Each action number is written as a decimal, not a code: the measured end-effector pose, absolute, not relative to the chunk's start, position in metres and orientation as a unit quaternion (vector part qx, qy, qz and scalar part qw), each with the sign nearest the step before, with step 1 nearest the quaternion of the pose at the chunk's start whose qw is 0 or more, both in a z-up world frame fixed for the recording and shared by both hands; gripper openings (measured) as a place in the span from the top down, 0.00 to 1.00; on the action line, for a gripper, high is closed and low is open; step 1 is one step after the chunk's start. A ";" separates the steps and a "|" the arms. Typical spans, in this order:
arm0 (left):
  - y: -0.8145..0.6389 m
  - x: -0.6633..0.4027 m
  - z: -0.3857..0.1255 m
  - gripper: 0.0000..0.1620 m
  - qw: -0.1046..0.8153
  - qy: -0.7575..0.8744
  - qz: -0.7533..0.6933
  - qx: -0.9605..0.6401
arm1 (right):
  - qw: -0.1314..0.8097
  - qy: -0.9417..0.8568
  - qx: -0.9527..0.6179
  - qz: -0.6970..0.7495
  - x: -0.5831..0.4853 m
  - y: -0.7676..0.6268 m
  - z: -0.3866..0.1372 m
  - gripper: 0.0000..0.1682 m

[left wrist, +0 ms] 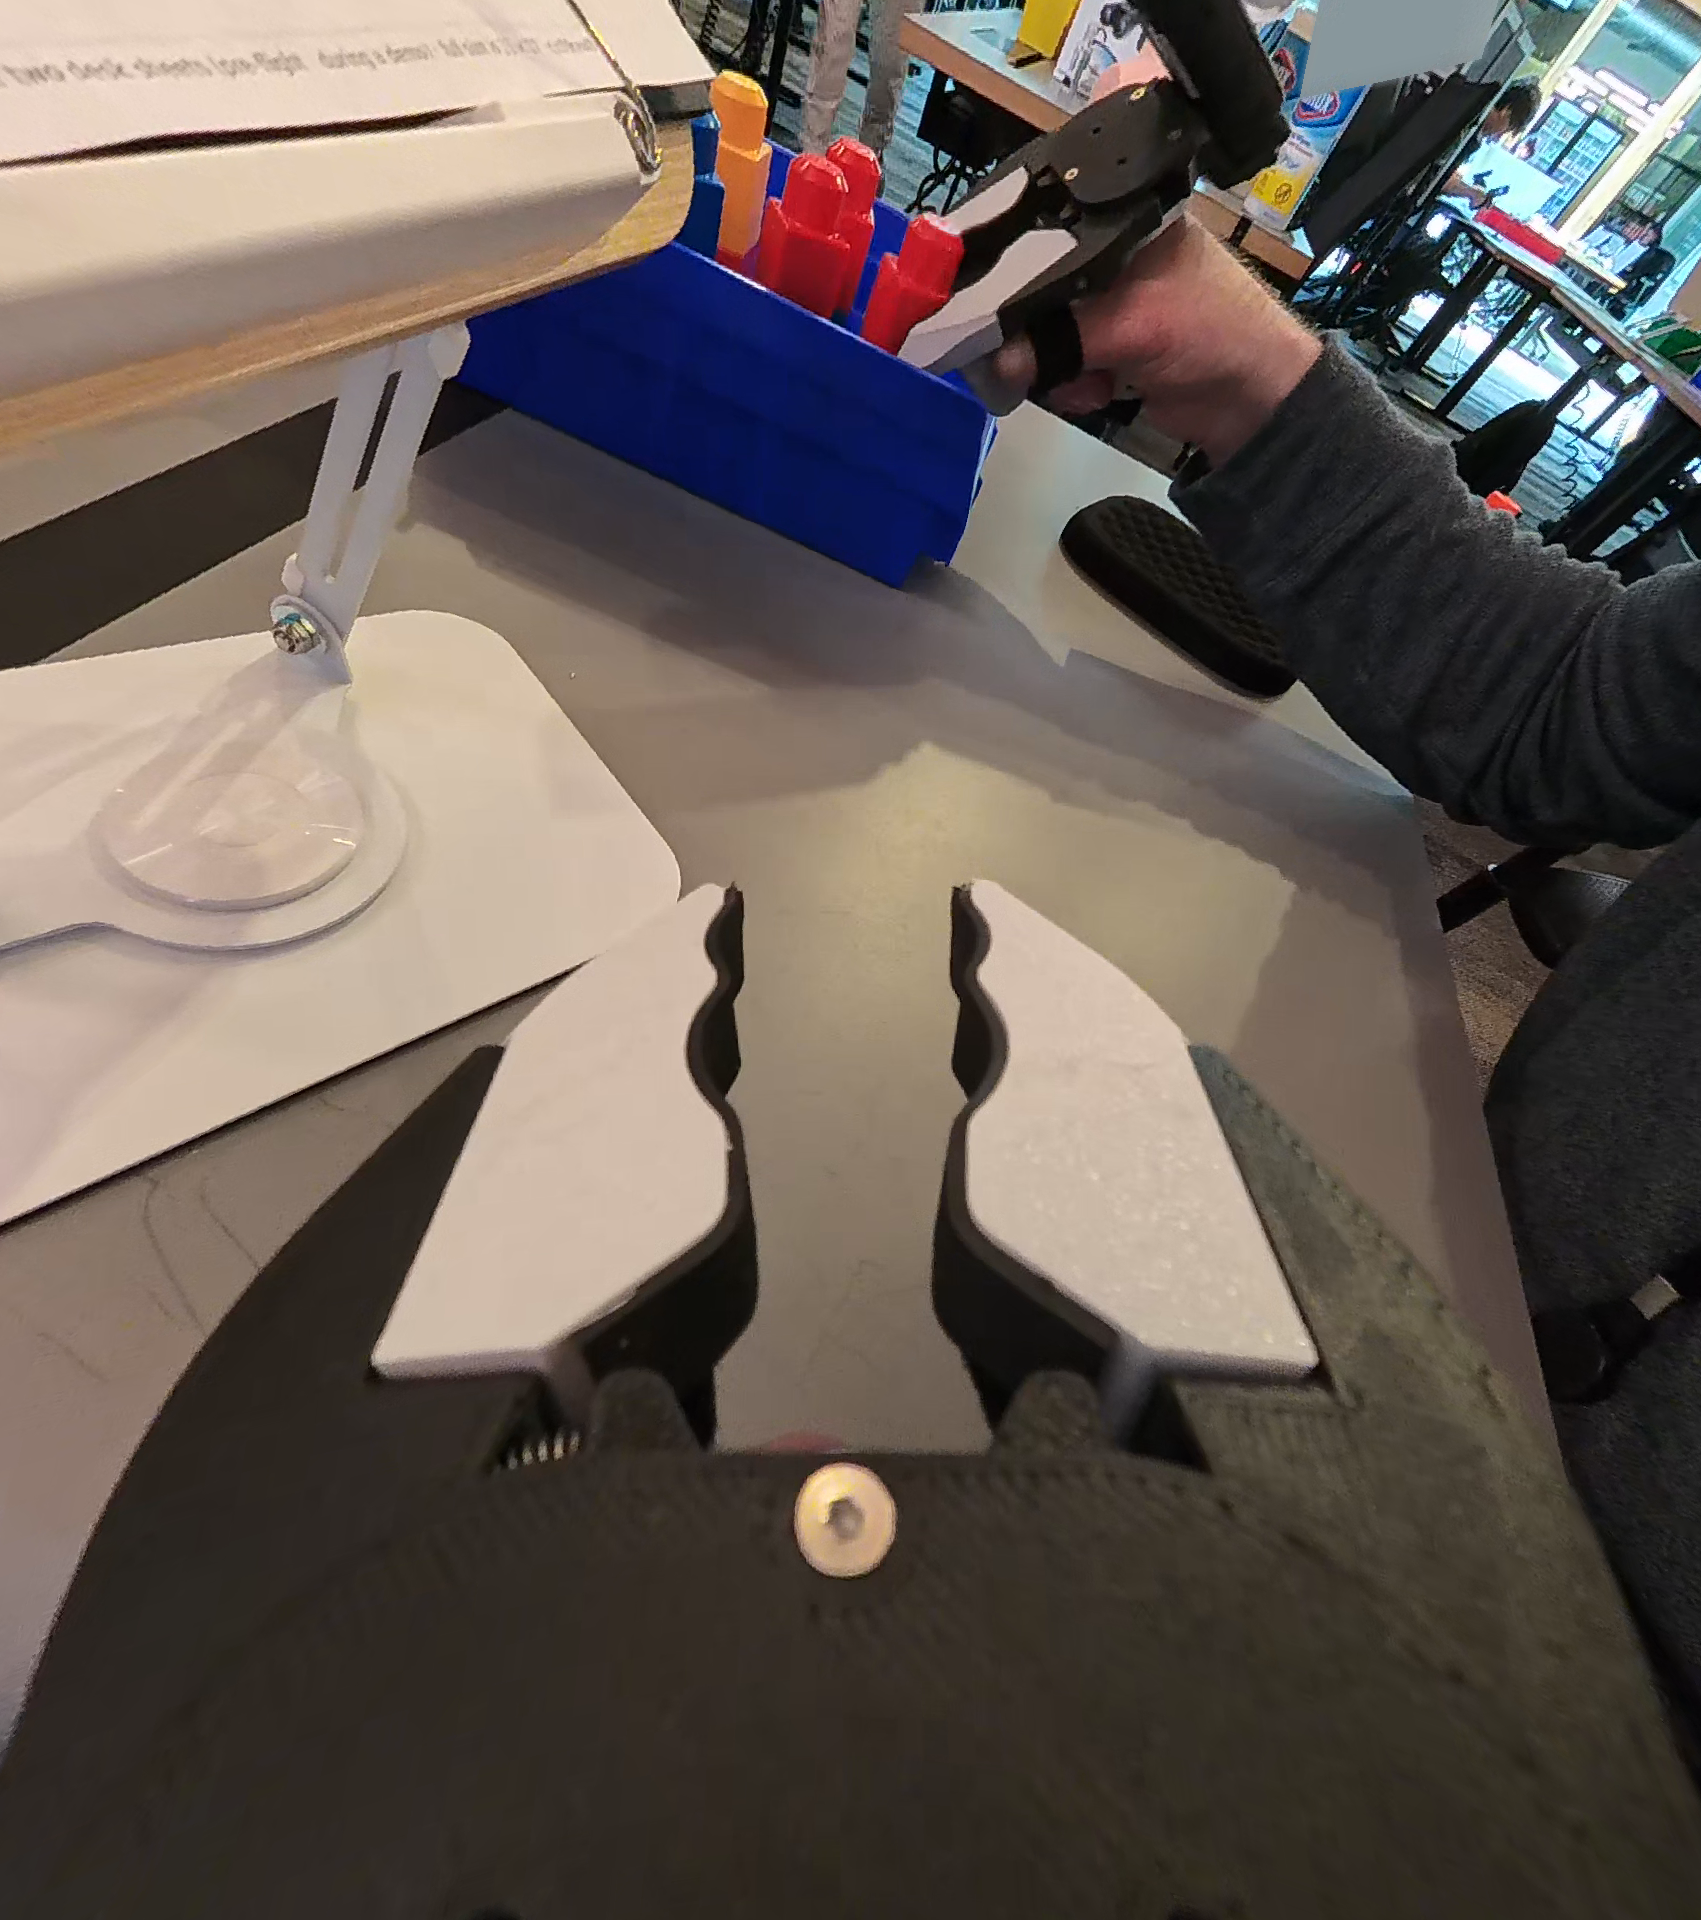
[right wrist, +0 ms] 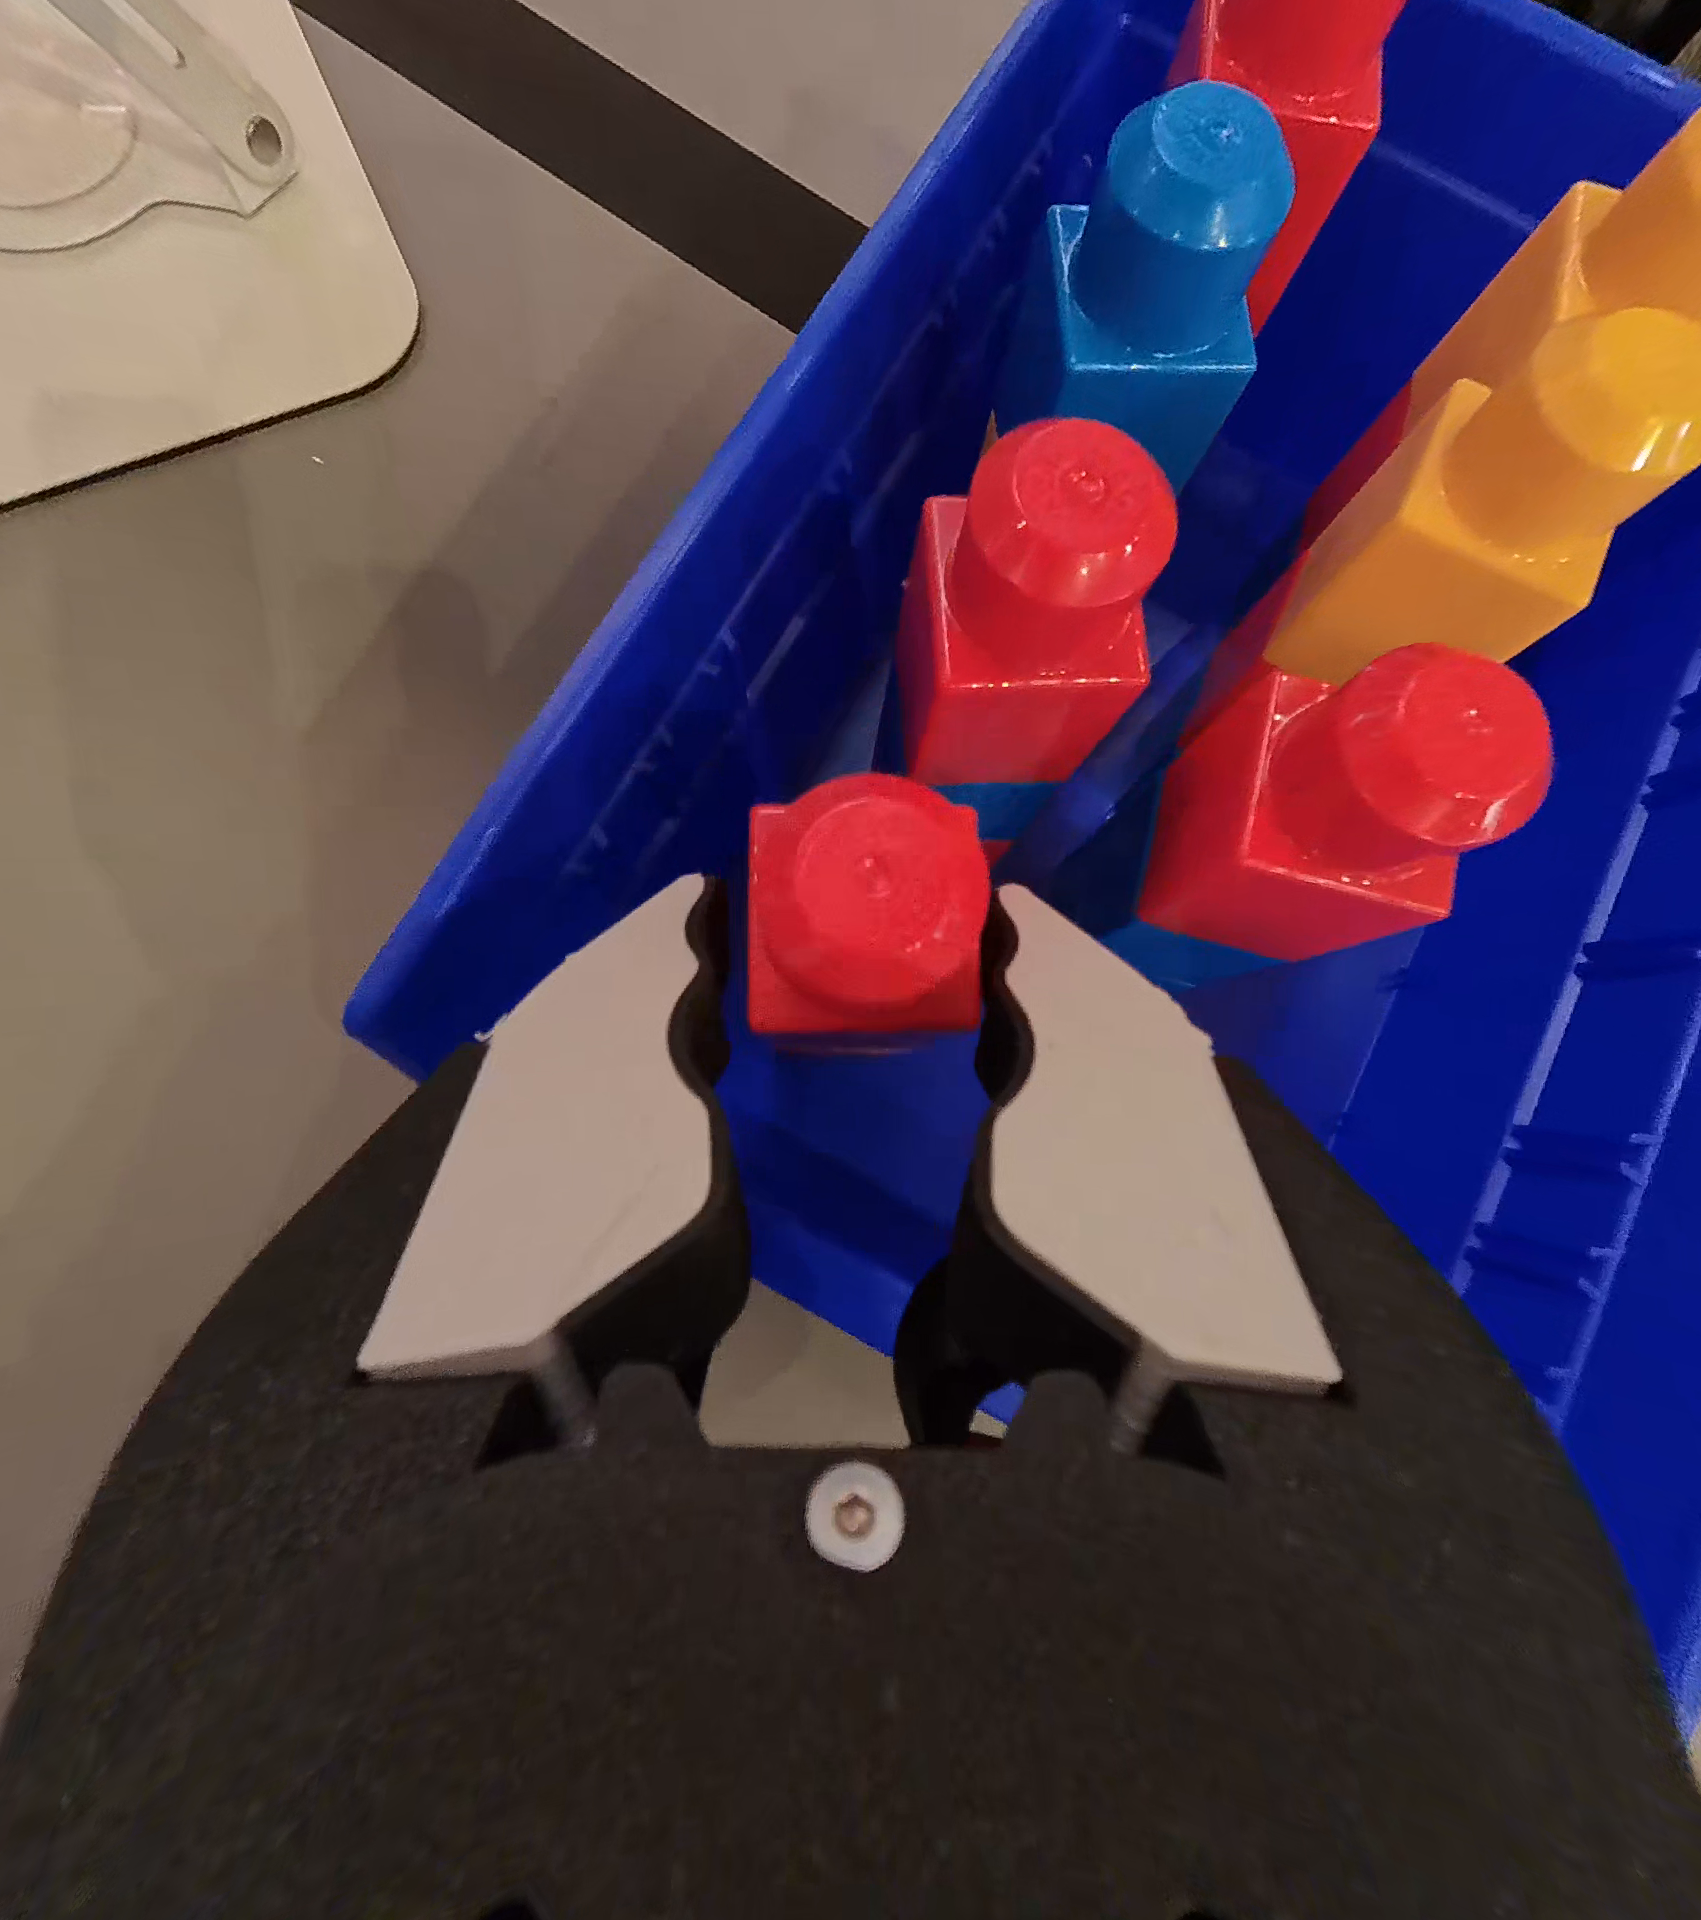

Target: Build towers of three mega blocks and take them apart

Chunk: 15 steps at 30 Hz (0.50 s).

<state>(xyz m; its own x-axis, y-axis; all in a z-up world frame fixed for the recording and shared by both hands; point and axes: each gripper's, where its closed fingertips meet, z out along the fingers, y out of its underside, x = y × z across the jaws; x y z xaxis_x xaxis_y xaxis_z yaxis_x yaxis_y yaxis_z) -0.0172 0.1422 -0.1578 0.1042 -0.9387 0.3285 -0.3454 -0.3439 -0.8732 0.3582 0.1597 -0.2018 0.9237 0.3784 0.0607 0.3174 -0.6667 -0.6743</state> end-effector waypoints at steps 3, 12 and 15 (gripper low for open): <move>0.142 -0.017 -0.156 0.77 0.318 0.479 -0.469 -0.671 | 0.365 -0.191 -0.911 0.032 0.361 0.158 -0.197 0.72; 0.144 -0.014 -0.153 0.80 0.343 0.482 -0.447 -0.671 | 0.458 -0.255 -0.851 0.009 0.313 0.121 -0.101 0.80; 0.146 -0.010 -0.149 0.94 0.363 0.481 -0.440 -0.666 | 0.490 -0.341 -0.797 0.096 0.225 0.108 -0.082 0.97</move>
